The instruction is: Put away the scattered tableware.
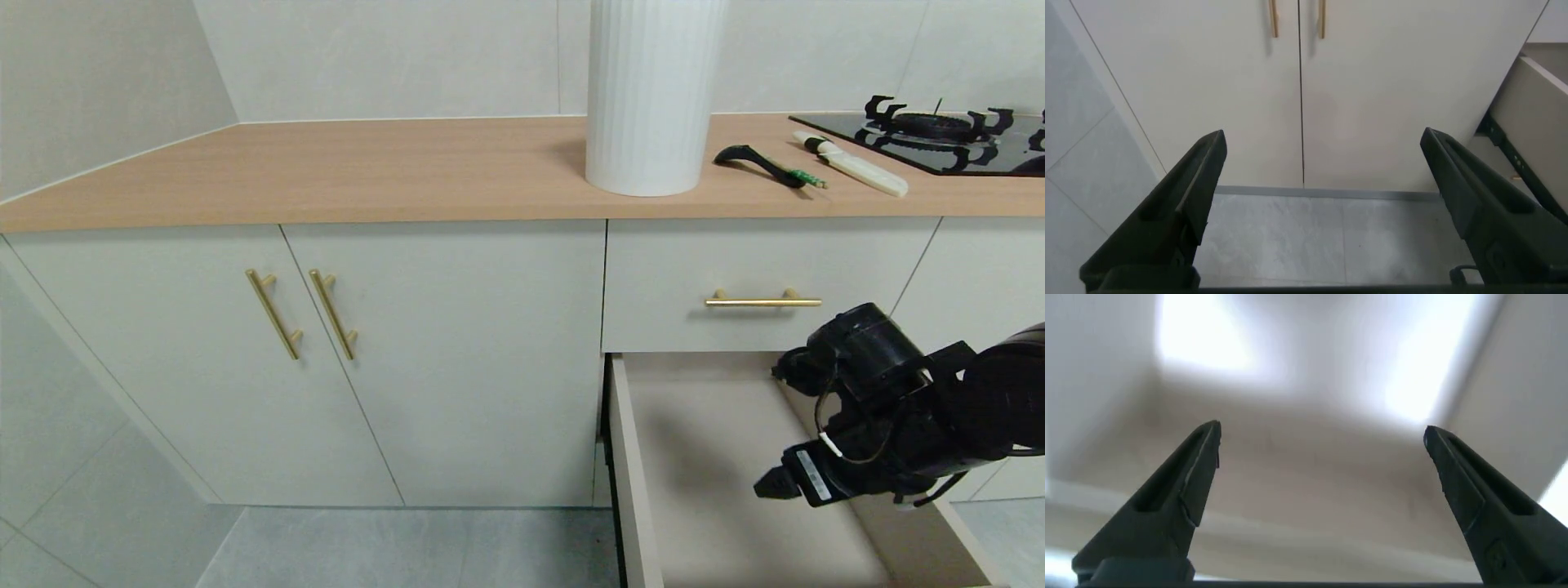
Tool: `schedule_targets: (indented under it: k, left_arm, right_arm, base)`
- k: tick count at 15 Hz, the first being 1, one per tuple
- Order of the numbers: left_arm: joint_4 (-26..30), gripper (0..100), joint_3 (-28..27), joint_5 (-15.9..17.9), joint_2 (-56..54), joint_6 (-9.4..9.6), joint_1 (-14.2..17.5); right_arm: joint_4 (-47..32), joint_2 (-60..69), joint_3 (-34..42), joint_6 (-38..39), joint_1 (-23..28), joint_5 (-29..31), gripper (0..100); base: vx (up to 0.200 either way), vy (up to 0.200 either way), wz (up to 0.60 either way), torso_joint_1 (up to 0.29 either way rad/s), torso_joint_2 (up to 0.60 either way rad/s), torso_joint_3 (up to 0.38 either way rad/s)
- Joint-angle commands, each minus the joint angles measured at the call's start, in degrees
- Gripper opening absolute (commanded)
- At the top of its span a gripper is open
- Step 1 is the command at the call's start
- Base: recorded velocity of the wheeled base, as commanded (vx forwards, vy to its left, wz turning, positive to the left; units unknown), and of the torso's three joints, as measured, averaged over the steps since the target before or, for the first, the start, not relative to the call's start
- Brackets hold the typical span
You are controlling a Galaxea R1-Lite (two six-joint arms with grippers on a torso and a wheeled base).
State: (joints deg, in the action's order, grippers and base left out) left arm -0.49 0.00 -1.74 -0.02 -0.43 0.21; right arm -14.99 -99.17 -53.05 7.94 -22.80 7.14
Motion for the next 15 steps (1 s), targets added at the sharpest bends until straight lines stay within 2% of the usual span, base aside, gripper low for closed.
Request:
schedule_targets:
  k: [1, 5, 11, 15]
  left_arm:
    - [-0.04, 100, 0.0, -0.01, 0.02, -0.01, 0.06]
    - [-0.04, 100, 0.0, -0.01, 0.02, -0.01, 0.06]
    - [-0.04, 100, 0.0, -0.01, 0.02, -0.01, 0.06]
    - [-0.04, 100, 0.0, -0.01, 0.02, -0.01, 0.06]
  right_arm:
    - [6.29, 1.44, 2.43, 0.5, 1.53, 0.24, 100]
    - [12.18, 3.37, 3.92, 0.41, 1.7, 0.33, 100]
    - [14.2, 4.6, 4.63, 0.41, 1.7, 2.7, 100]
    - [16.14, 4.95, 5.42, 0.33, 1.7, 2.88, 100]
  base:
    - [0.0, 0.0, 0.0, 0.0, 0.0, 0.0]
    - [0.0, 0.0, 0.0, 0.0, 0.0, 0.0]
    - [0.0, 0.0, 0.0, 0.004, -0.02, -0.01]
    - [0.0, 0.0, 0.0, 0.058, -0.25, -0.256]
